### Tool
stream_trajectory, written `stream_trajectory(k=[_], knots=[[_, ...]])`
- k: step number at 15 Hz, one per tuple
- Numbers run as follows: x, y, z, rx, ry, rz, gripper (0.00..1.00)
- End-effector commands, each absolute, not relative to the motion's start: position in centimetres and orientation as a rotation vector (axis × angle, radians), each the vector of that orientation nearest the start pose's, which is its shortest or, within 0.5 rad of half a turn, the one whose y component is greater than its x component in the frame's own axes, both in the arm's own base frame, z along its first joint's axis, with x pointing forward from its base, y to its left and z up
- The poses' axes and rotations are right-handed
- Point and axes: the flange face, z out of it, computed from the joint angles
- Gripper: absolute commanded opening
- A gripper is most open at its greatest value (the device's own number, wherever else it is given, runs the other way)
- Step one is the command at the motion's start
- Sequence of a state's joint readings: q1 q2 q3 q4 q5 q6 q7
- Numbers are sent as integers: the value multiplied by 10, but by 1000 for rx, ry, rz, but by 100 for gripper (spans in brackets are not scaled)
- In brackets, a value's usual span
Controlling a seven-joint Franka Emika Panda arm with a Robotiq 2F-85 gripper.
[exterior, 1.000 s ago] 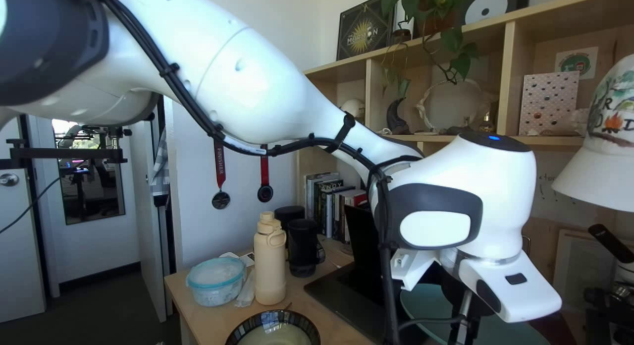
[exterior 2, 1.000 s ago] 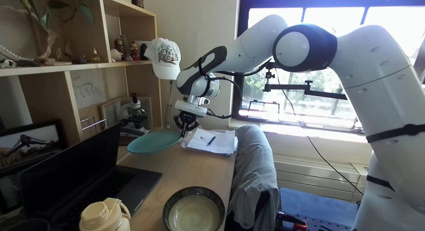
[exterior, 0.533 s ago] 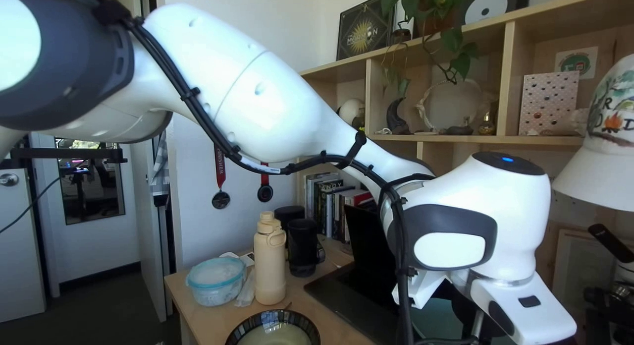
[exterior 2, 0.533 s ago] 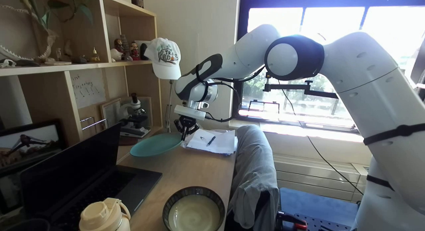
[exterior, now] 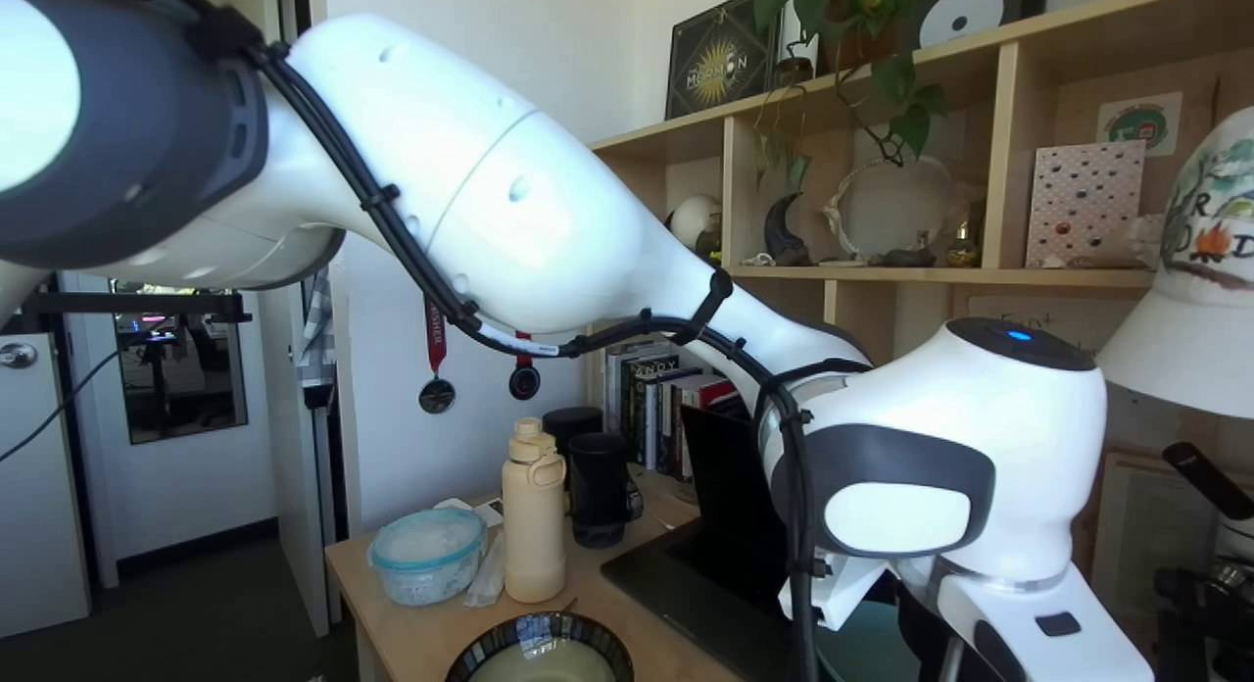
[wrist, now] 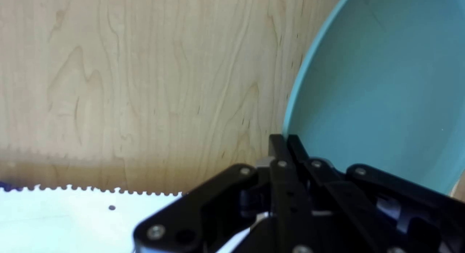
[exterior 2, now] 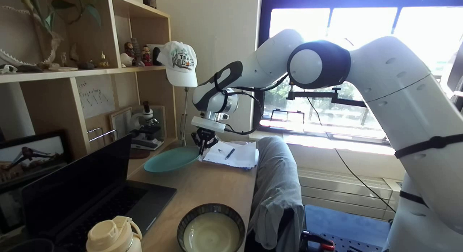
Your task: Move the blue plate to the right of the laptop
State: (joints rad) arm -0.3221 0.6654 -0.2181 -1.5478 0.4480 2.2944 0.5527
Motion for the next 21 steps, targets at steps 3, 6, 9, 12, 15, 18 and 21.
stream_trajectory(k=[3,6,9,12,15,18,21], knots=[[632,-340,278,-2259,1748,-178,1],[631,-342,276,-2266,1711,-212,1],[630,-344,277,-2311,1678,-236,1],[631,-346,273,-2322,1692,-215,4],[631,-347,273,-2324,1690,-221,4],[631,-347,273,-2324,1690,-221,4],[631,-347,270,-2322,1688,-210,1]])
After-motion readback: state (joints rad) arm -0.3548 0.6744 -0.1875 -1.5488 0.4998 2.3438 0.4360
